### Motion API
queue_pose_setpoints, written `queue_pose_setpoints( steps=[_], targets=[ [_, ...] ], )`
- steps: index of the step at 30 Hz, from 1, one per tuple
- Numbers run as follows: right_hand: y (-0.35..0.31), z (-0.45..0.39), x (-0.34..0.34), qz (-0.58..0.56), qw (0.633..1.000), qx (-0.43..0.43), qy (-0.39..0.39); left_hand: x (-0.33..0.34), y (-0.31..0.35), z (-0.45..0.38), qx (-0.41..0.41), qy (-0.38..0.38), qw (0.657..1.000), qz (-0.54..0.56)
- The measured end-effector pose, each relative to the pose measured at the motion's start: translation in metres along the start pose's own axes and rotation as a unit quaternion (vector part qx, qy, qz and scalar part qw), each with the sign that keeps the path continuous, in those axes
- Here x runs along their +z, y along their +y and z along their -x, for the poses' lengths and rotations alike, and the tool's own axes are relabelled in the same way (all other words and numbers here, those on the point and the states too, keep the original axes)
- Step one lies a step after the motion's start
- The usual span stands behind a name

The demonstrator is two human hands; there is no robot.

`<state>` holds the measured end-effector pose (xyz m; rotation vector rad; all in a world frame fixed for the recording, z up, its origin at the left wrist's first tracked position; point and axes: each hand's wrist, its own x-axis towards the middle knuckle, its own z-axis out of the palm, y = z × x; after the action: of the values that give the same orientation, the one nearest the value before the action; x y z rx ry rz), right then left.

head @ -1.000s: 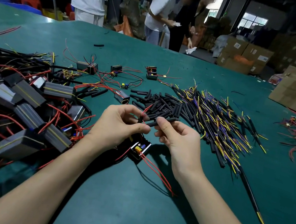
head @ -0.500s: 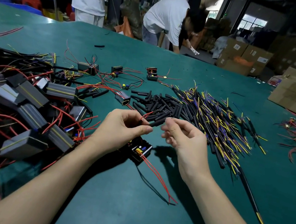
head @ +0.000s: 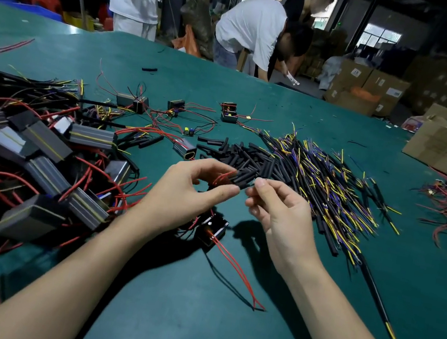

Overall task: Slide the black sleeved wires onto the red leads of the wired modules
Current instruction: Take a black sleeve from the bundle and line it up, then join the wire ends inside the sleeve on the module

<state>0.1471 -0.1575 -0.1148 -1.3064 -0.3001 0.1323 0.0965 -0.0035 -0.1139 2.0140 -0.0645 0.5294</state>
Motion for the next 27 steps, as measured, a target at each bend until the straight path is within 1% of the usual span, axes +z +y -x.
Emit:
queue_pose_setpoints(
  steps=[2,5,8,12,13,16,17,18,19,20,21,22,23,24,25,27],
  targets=[
    [0.002,0.002,0.003,0.007,1.000,0.000,-0.016,0.007,0.006,0.000,0.011,0.014,0.999,0.041],
    [0.003,0.004,0.008,0.029,0.999,-0.005,-0.024,0.012,0.008,0.000,-0.005,0.033,0.996,0.080],
    [0.002,0.003,0.010,0.020,1.000,-0.008,0.002,0.011,0.009,-0.002,-0.024,0.030,0.995,0.087],
    [0.004,0.001,0.011,-0.009,0.999,0.007,0.047,0.015,0.010,-0.003,-0.033,0.024,0.997,0.062],
    [0.004,0.000,0.010,0.004,0.999,0.009,0.043,0.016,0.009,-0.003,-0.038,0.026,0.997,0.054],
    [-0.003,-0.005,-0.002,0.089,0.996,0.007,-0.014,0.011,0.005,-0.003,-0.056,0.040,0.997,0.047],
    [-0.009,-0.010,-0.011,0.116,0.993,-0.003,-0.014,0.010,0.004,-0.003,-0.063,0.044,0.996,0.055],
    [-0.015,-0.017,-0.021,0.151,0.988,-0.026,0.012,0.008,0.003,-0.002,-0.070,0.047,0.994,0.067],
    [-0.020,-0.026,-0.032,0.205,0.975,-0.056,0.061,0.007,0.003,-0.002,-0.074,0.048,0.993,0.075],
    [-0.024,-0.036,-0.043,0.282,0.948,-0.083,0.119,0.007,0.003,-0.001,-0.075,0.049,0.993,0.078],
    [-0.025,-0.046,-0.052,0.376,0.906,-0.094,0.171,0.008,0.003,-0.001,-0.074,0.049,0.993,0.075],
    [-0.024,-0.054,-0.059,0.465,0.858,-0.084,0.203,0.009,0.003,-0.001,-0.071,0.049,0.994,0.072],
    [-0.021,-0.060,-0.063,0.534,0.816,-0.063,0.214,0.009,0.002,-0.001,-0.070,0.050,0.994,0.070],
    [-0.016,-0.065,-0.066,0.584,0.782,-0.043,0.213,0.010,0.001,-0.001,-0.070,0.050,0.994,0.071],
    [-0.011,-0.070,-0.067,0.618,0.757,-0.030,0.210,0.009,0.000,-0.001,-0.070,0.052,0.993,0.075],
    [-0.005,-0.077,-0.067,0.655,0.725,-0.018,0.214,0.009,-0.002,-0.002,-0.072,0.053,0.993,0.081]
  ],
)
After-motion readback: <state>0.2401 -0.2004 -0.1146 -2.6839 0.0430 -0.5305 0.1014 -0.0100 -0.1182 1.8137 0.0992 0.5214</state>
